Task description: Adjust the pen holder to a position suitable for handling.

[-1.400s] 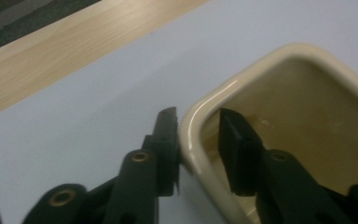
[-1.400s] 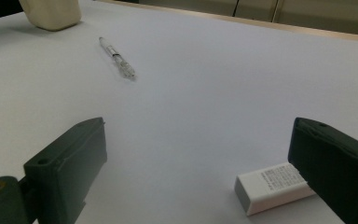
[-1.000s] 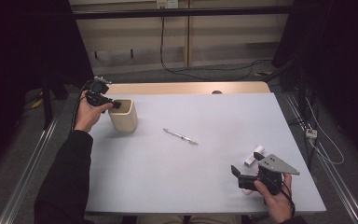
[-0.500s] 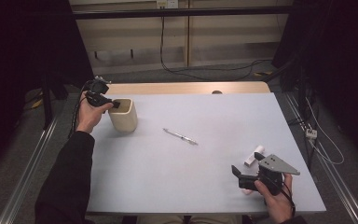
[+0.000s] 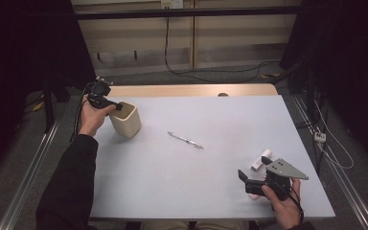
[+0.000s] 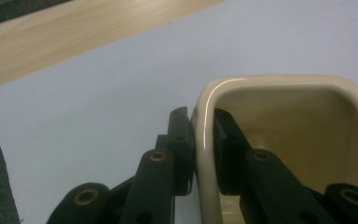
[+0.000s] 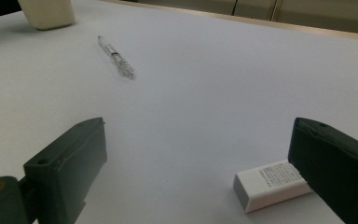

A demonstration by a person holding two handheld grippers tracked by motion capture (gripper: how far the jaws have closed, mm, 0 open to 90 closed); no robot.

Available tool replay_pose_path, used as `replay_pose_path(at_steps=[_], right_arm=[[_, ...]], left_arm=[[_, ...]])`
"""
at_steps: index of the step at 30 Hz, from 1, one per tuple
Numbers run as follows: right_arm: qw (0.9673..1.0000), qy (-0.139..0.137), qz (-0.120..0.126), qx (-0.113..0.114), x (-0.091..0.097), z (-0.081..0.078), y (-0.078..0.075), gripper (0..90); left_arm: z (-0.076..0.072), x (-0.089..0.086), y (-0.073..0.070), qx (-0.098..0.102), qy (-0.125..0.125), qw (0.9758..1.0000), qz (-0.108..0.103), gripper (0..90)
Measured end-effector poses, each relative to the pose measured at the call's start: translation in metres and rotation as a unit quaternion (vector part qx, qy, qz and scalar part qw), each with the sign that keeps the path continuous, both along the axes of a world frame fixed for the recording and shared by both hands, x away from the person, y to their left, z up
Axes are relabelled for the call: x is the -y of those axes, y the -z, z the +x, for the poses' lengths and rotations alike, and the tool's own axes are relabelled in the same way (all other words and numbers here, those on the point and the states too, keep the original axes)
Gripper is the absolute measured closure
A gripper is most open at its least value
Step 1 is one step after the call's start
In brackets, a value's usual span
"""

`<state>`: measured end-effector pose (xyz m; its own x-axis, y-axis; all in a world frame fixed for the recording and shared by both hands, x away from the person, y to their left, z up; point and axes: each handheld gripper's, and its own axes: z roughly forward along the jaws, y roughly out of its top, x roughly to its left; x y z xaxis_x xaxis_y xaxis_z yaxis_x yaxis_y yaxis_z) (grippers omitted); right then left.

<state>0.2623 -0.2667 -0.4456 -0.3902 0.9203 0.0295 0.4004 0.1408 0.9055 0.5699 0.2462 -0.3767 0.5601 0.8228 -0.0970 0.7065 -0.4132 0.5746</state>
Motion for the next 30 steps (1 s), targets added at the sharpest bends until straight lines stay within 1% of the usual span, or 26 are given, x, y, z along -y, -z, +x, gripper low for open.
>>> replay_pose_path(at_steps=[1,2,3,5,7,8,9,10,11,12,14,17,19,20,24,26,27,28,29,30], right_arm=[[1.0,0.0,0.0,0.0,0.0,0.0,0.0,4.3],[1.0,0.0,0.0,0.0,0.0,0.0,0.0,4.3],[1.0,0.0,0.0,0.0,0.0,0.0,0.0,4.3],[1.0,0.0,0.0,-0.001,0.0,0.0,0.0,4.3],[1.0,0.0,0.001,0.0,0.0,0.0,0.0,4.3],[1.0,-0.001,0.0,0.001,0.0,0.0,0.0,4.3],[1.0,-0.001,0.0,0.0,0.0,0.0,0.0,4.3],[1.0,0.0,0.0,-0.001,0.0,0.0,0.0,4.3],[1.0,0.0,0.0,-0.001,0.0,0.0,0.0,4.3],[1.0,0.0,0.0,-0.001,0.0,0.0,0.0,4.3],[1.0,0.0,0.0,-0.001,0.0,0.0,0.0,4.3],[1.0,0.0,0.0,-0.001,0.0,0.001,0.0,4.3],[1.0,0.001,0.0,-0.001,0.0,0.001,0.001,4.3],[1.0,0.001,0.0,-0.001,0.0,0.001,0.001,4.3],[1.0,0.001,0.0,-0.001,0.0,0.001,0.0,4.3],[1.0,0.001,0.0,-0.001,0.0,0.001,0.0,4.3],[1.0,0.001,0.001,-0.002,0.0,0.001,0.0,4.2],[1.0,0.001,0.0,-0.001,0.0,0.001,0.0,4.3],[1.0,0.0,0.0,-0.001,0.0,0.001,0.0,4.3],[1.0,0.0,0.0,-0.001,0.0,0.0,0.0,4.3]], left_arm=[[-0.001,0.0,0.002,-0.001,-0.002,1.0,-0.001,75.5],[-0.001,0.0,0.003,-0.006,0.002,1.0,0.0,75.1],[-0.002,0.0,0.004,-0.005,-0.001,1.0,-0.001,74.7],[-0.002,0.002,0.008,-0.013,0.0,0.9999,0.012,74.9],[-0.002,0.004,0.008,-0.006,-0.002,0.9997,0.023,77.9],[-0.002,0.003,0.008,-0.004,0.001,0.9996,0.029,82.1],[-0.002,0.003,0.008,-0.004,0.001,0.9996,0.029,82.9],[-0.002,0.003,0.009,-0.003,0.007,0.9993,0.036,84.0],[-0.002,0.003,0.009,-0.006,0.006,0.9994,0.033,84.3],[-0.002,0.003,0.009,-0.003,0.006,0.9996,0.027,84.3],[-0.002,0.002,0.01,0.0,0.026,0.9994,0.024,84.8],[-0.004,0.001,0.009,0.002,0.04,0.9991,0.014,84.9],[-0.004,0.003,0.01,0.003,0.045,0.999,-0.001,85.1],[-0.004,0.004,0.009,0.006,0.05,0.9987,-0.005,85.2],[-0.006,0.014,0.005,0.016,0.072,0.9972,-0.014,85.2],[-0.008,0.021,0.002,0.024,0.086,0.9959,-0.013,85.3],[-0.008,0.023,0.002,0.024,0.091,0.9955,-0.013,85.3],[-0.009,0.027,0.002,0.029,0.095,0.995,-0.011,85.3],[-0.009,0.03,0.001,0.029,0.103,0.9942,-0.012,85.2],[-0.01,0.033,0.001,0.032,0.105,0.9939,-0.013,85.2]])
